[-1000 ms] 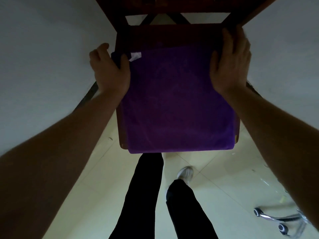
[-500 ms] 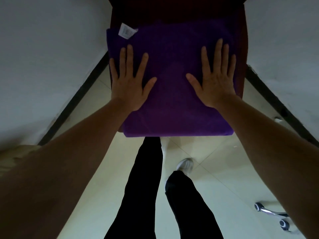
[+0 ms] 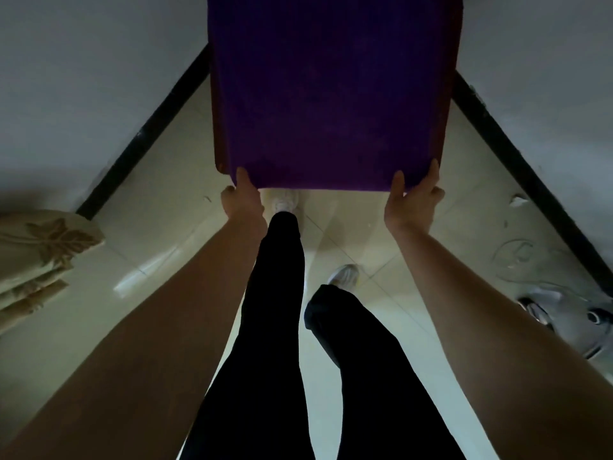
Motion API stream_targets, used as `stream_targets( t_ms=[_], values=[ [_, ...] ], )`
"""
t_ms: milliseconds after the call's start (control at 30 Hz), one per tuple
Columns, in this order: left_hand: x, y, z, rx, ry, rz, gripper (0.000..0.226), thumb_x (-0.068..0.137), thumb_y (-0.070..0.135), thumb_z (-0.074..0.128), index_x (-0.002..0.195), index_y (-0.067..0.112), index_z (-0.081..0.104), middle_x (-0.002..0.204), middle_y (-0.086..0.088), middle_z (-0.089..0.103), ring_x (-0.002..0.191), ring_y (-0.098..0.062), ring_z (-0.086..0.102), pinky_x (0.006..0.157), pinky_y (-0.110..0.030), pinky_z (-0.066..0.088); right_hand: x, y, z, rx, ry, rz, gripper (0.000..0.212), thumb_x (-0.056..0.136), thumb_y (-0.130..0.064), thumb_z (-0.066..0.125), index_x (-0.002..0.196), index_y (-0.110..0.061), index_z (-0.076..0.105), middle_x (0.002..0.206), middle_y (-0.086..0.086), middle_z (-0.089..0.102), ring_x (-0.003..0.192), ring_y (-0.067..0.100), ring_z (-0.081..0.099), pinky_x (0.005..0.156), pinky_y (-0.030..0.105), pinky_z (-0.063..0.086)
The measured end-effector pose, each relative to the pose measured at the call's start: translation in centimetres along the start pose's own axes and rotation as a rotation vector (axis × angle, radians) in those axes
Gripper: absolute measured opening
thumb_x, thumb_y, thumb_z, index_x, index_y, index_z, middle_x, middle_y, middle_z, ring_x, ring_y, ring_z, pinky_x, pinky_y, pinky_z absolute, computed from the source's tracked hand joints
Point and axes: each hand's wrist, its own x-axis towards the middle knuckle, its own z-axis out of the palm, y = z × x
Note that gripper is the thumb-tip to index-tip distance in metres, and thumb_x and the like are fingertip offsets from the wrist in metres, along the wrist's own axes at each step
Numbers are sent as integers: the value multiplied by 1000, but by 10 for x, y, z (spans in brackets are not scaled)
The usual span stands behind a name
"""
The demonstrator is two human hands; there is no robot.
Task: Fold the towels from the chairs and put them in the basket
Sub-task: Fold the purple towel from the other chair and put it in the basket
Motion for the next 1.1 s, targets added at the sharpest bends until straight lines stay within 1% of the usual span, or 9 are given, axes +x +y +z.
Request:
stream_targets(
  t_ms=[67, 133, 267, 400, 500, 667, 900, 1000, 1100],
  values=[
    [-3, 0, 1, -146, -78, -65, 34, 92, 41, 63, 115, 17, 55, 119, -4, 65, 103, -17, 64, 87, -35, 52, -2, 0, -1, 224, -7, -1, 68, 100, -40, 53, 155, -20, 18, 145, 15, 43, 111, 29, 60, 96, 36, 52],
    [-4, 3, 0, -271, -170, -105, 33, 90, 33, 69, 118, 21, 57, 121, -2, 64, 105, -15, 62, 93, -36, 51, 1, -3, -3, 393, -21, 59, 66, 95, -40, 60, 149, -22, 25, 144, 9, 49, 117, 26, 61, 99, 39, 54],
    [-5, 2, -13, -363, -215, -136, 31, 91, 27, 69, 119, 21, 60, 113, 1, 64, 105, -13, 60, 101, -36, 48, 16, -3, -15, 800, -94, 327, 53, 86, -27, 76, 130, -17, 47, 121, 0, 58, 103, 22, 67, 83, 42, 62],
    [-5, -2, -28, -289, -142, -128, 11, 91, 25, 70, 95, 19, 62, 104, -1, 66, 97, -17, 64, 89, -37, 56, 29, -1, -27, 583, -1, 295, 19, 85, -24, 76, 99, -14, 68, 97, 2, 70, 93, 25, 71, 84, 42, 61],
    [-11, -3, -33, -242, -87, -76, 28, 88, 25, 74, 108, 10, 63, 109, -7, 67, 96, -21, 67, 66, -35, 62, 21, -9, -33, 600, -22, 322, 16, 85, -28, 77, 81, -20, 63, 91, 2, 70, 89, 25, 71, 79, 42, 63],
    [-27, 2, -42, -109, -70, -2, 36, 87, 28, 75, 115, 7, 66, 110, -7, 67, 96, -23, 68, 61, -33, 62, 0, -20, -54, 653, -201, 466, 26, 91, -29, 72, 104, -8, 64, 100, 7, 65, 75, 17, 62, 67, 25, 60],
    [-55, 34, -64, -54, -41, 25, 42, 83, 7, 73, 123, 2, 62, 114, -15, 67, 81, -23, 68, 51, -25, 57, -29, -43, -105, 655, -237, 452, 26, 93, -19, 69, 117, -11, 69, 105, 8, 72, 81, 16, 67, 69, 24, 59],
    [-61, 63, -61, 5, 31, 140, 47, 84, -1, 67, 129, 9, 56, 116, -10, 61, 86, -24, 66, 62, -33, 62, -22, -72, -126, 677, -240, 413, 29, 92, -13, 65, 121, -12, 66, 105, 10, 73, 79, 17, 68, 67, 26, 58],
    [-56, 106, -50, 159, 54, 384, 42, 81, 4, 67, 120, 18, 62, 117, -1, 63, 93, -21, 67, 78, -40, 62, 0, -107, -132, 699, -267, 316, 30, 90, -15, 58, 119, -18, 63, 109, 8, 73, 87, 21, 72, 64, 27, 56]
  ],
)
